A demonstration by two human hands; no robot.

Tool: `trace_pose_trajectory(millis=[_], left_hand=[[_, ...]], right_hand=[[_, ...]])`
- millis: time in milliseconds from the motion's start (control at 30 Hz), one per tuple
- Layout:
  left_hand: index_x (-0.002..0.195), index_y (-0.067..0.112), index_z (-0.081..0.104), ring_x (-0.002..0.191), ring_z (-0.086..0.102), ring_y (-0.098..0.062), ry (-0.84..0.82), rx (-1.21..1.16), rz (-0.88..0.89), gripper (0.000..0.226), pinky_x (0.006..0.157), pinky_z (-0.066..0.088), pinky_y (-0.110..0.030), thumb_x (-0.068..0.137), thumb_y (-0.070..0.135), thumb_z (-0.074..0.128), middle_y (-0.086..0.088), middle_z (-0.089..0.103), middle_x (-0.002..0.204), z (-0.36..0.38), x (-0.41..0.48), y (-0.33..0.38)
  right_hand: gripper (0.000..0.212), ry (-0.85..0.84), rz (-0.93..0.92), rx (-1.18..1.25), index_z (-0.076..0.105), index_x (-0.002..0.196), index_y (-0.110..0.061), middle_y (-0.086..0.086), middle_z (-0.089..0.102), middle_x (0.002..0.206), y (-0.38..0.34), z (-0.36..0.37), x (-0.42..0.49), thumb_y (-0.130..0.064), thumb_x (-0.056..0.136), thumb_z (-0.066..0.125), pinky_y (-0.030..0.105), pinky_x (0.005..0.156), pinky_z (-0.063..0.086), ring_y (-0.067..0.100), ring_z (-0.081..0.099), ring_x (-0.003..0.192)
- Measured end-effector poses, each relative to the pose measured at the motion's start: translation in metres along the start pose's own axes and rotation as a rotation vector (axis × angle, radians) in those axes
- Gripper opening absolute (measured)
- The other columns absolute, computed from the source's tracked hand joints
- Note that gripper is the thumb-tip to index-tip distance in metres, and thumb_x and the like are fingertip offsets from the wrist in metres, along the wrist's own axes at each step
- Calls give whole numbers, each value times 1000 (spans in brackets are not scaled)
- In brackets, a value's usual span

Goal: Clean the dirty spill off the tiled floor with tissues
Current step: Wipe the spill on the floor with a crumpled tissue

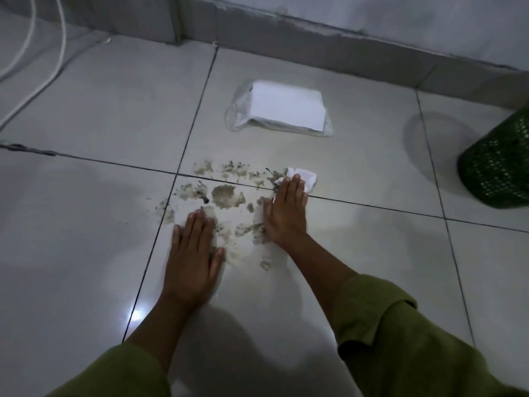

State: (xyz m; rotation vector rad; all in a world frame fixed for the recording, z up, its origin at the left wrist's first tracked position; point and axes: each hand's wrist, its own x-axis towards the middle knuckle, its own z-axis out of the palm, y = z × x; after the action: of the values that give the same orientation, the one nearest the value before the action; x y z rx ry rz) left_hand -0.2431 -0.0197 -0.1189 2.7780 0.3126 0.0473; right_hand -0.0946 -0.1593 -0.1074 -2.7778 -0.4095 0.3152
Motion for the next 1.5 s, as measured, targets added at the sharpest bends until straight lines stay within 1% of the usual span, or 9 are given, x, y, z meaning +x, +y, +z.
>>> trace_pose_trajectory(millis=[233, 400, 533, 733, 1000, 1200, 1333, 1433, 1500], left_hand=[[146, 10, 21, 145, 3, -17, -3, 8, -17, 65, 118, -2, -37, 91, 44, 21, -10, 15, 156, 0, 0, 2], [146, 9, 21, 144, 4, -18, -16, 15, -12, 65, 117, -2, -37, 91, 44, 19, -10, 15, 156, -1, 1, 2], [144, 7, 25, 144, 8, -19, -24, 23, -2, 65, 117, -3, -37, 91, 43, 21, -12, 19, 154, -4, 2, 1], [141, 5, 31, 142, 18, -26, -38, 73, 5, 66, 113, -10, -32, 90, 44, 19, -17, 27, 151, -10, 4, 3], [142, 2, 26, 143, 13, -27, -25, 66, 22, 74, 115, 0, -42, 86, 47, 11, -16, 21, 153, -14, 4, 14], [141, 1, 31, 143, 17, -29, -54, 66, 27, 76, 114, 3, -43, 84, 47, 11, -18, 25, 152, -14, 4, 17], [142, 0, 27, 143, 13, -28, -62, 52, 32, 78, 114, 1, -41, 82, 48, 8, -17, 21, 153, -14, 5, 18], [141, 1, 28, 143, 13, -28, -55, 46, 34, 77, 114, 1, -41, 83, 47, 8, -17, 22, 153, -14, 4, 16], [140, 0, 30, 143, 15, -28, -47, 41, 31, 75, 113, 1, -40, 84, 46, 11, -18, 24, 152, -14, 3, 14]], right_hand=[[65, -20, -139, -22, 6, 144, 5, 26, -3, 154, 9, -5, 17, -29, 91, 19, 43, 117, -4, 36, -5, 144], [56, -65, -299, 29, 12, 145, 3, 24, 1, 155, 22, -16, 12, -17, 97, 34, 42, 117, 0, 35, -2, 144], [62, -83, -358, 37, 28, 138, 10, 32, 19, 148, 23, -11, -2, -25, 88, 21, 50, 115, 15, 46, 15, 139], [51, -69, -440, 20, 47, 123, 16, 39, 45, 130, 29, -2, -38, -12, 83, 32, 60, 95, 36, 55, 44, 119], [67, -151, -427, 45, 31, 137, 11, 31, 20, 148, 34, -8, -72, -30, 84, 27, 50, 114, 16, 45, 15, 139], [53, -122, -404, 129, 51, 122, 13, 36, 46, 131, 37, 5, -89, -13, 81, 30, 63, 89, 41, 55, 45, 118], [58, -40, -435, 119, 44, 127, 16, 39, 38, 135, 32, 9, -96, -10, 81, 19, 61, 98, 26, 58, 35, 122], [68, -47, -429, 148, 34, 133, 15, 37, 26, 142, 29, 11, -98, -19, 89, -5, 33, 114, 4, 52, 18, 132], [73, 27, -464, 135, 39, 129, 17, 39, 36, 136, 27, 16, -97, -23, 96, -12, 21, 112, -11, 54, 31, 125]])
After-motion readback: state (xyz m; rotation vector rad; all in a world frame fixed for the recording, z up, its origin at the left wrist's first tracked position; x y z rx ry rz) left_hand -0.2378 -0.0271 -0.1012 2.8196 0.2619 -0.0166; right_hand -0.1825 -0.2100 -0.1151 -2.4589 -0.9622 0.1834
